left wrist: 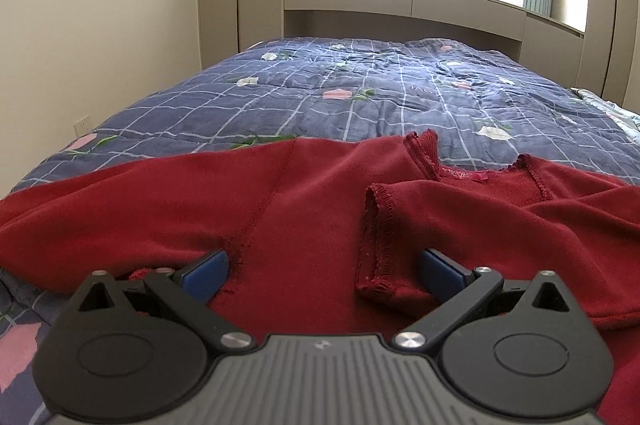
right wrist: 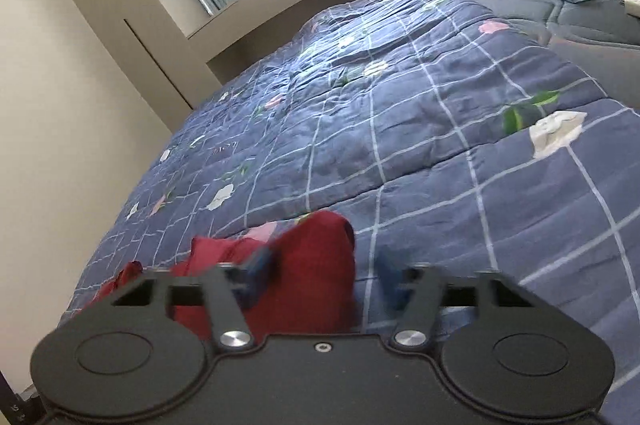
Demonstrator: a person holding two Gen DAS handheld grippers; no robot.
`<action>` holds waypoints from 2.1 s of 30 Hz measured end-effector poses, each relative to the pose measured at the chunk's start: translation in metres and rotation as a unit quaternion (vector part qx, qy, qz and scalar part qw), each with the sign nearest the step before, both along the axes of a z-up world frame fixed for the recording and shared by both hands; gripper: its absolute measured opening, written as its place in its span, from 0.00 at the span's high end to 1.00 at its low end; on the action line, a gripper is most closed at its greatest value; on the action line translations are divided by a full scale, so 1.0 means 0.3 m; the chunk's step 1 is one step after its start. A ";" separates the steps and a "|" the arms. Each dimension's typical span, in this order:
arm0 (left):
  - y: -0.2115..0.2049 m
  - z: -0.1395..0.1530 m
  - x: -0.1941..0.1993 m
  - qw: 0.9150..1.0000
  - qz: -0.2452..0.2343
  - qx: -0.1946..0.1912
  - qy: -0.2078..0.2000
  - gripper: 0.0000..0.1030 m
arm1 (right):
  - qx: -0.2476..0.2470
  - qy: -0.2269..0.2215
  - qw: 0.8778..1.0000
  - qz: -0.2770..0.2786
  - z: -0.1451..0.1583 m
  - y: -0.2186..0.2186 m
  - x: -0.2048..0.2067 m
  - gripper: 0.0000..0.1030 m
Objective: Fold small clothes
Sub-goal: 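Carry the held sleeve across the shirt body with the right tool and lower it, then open the right tool to release the sleeve and withdraw, then grasp the other sleeve cuff with the left tool and lift it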
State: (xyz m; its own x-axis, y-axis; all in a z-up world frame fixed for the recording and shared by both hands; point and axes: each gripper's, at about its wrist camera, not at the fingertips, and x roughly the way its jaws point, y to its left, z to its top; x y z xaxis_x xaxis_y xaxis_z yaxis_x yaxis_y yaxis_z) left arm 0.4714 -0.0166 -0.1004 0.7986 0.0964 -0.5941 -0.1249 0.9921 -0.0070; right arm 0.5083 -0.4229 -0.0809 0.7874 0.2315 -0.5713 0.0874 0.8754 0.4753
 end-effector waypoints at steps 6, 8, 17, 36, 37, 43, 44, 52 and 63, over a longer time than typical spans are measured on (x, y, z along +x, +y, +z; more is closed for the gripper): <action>-0.002 -0.003 0.004 1.000 -0.001 0.002 0.001 0.00 | -0.157 -0.051 0.986 0.005 0.099 0.098 -0.033 0.90; -0.002 -0.004 0.004 1.000 -0.001 0.003 0.002 0.00 | -0.199 -0.039 0.979 0.007 0.085 0.129 -0.025 0.91; -0.003 -0.003 0.006 1.000 -0.002 0.004 0.002 0.00 | -0.208 -0.041 0.977 -0.006 0.023 0.121 -0.048 0.64; -0.004 -0.003 0.007 1.000 -0.002 0.005 0.002 0.00 | -0.421 -0.087 0.903 0.024 -0.048 0.394 -0.406 0.03; -0.004 -0.003 0.007 1.000 -0.002 0.005 0.002 0.00 | -0.431 -0.090 0.898 0.021 -0.052 0.406 -0.393 0.03; -0.004 -0.003 0.007 1.000 -0.002 0.005 0.002 0.00 | -0.447 -0.080 0.886 -0.097 -0.045 0.362 -0.370 0.03; -0.004 -0.002 0.006 1.000 -0.002 0.005 0.002 0.00 | -0.437 -0.072 0.888 -0.120 -0.043 0.338 -0.375 0.03; -0.005 -0.002 0.006 1.000 -0.002 0.006 0.002 0.00 | -0.410 -0.029 0.904 -0.119 -0.074 0.287 -0.347 0.02; 0.024 0.077 -0.045 1.000 0.005 -0.010 0.020 0.00 | -0.351 -0.022 0.936 -0.020 0.001 0.328 -0.537 0.01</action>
State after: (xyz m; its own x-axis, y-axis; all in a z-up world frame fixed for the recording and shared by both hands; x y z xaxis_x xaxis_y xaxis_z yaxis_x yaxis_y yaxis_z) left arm 0.4578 -0.0094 -0.0773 0.7731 0.0926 -0.6275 -0.1359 0.9905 -0.0212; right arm 0.3471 -0.3246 -0.0807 0.8138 -0.2181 -0.5386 0.1204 0.9701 -0.2110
